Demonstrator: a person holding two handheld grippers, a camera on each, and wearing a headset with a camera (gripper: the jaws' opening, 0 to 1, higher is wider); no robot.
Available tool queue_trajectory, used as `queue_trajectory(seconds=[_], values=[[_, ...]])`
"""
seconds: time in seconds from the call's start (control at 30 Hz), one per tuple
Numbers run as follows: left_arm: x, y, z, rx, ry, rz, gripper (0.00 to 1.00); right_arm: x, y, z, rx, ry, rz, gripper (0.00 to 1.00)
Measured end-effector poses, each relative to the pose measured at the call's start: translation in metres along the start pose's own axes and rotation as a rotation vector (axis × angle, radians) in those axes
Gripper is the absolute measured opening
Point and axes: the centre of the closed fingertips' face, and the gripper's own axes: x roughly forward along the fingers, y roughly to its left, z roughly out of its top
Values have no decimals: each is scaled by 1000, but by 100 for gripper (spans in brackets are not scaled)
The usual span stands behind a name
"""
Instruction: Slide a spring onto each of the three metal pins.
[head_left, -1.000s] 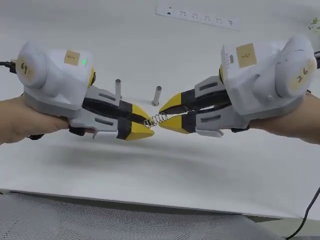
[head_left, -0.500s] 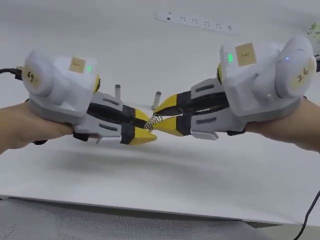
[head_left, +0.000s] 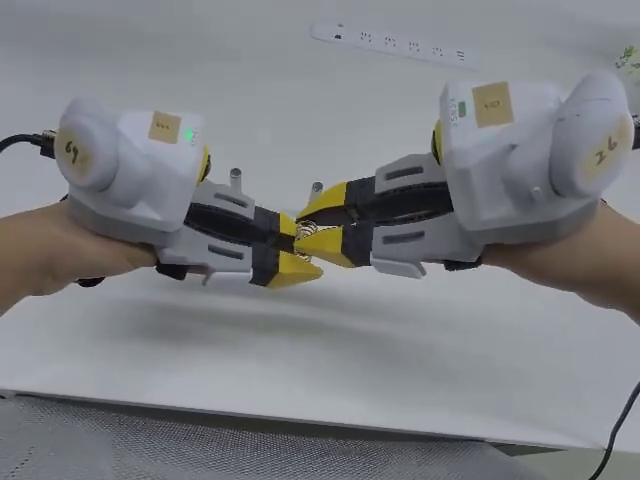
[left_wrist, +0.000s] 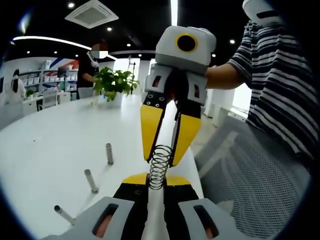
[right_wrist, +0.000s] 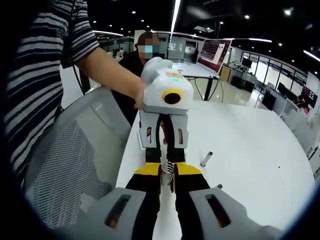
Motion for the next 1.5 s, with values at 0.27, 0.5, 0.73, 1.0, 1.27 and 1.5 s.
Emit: queue_trajectory(seconds=[0.27, 0.5, 0.73, 1.0, 1.27, 1.5], values=[[-2, -1, 0, 11, 7, 10, 3, -1, 2, 3, -27, 2, -16, 7], [-4, 1, 0, 13, 4, 20, 3, -2, -1, 3, -22, 6, -23, 7], [-6, 2, 0, 12, 1, 29, 4, -2, -3, 4, -16, -1, -33, 7], [-11, 4, -1, 3, 1, 45, 7, -2, -7, 5, -20, -3, -48, 7], [-16, 8, -4, -18, 1, 69, 13, -4, -11, 3, -32, 7, -58, 7], [-25, 13, -7, -46, 2, 84, 17, -4, -12, 0, -29, 14, -63, 7]])
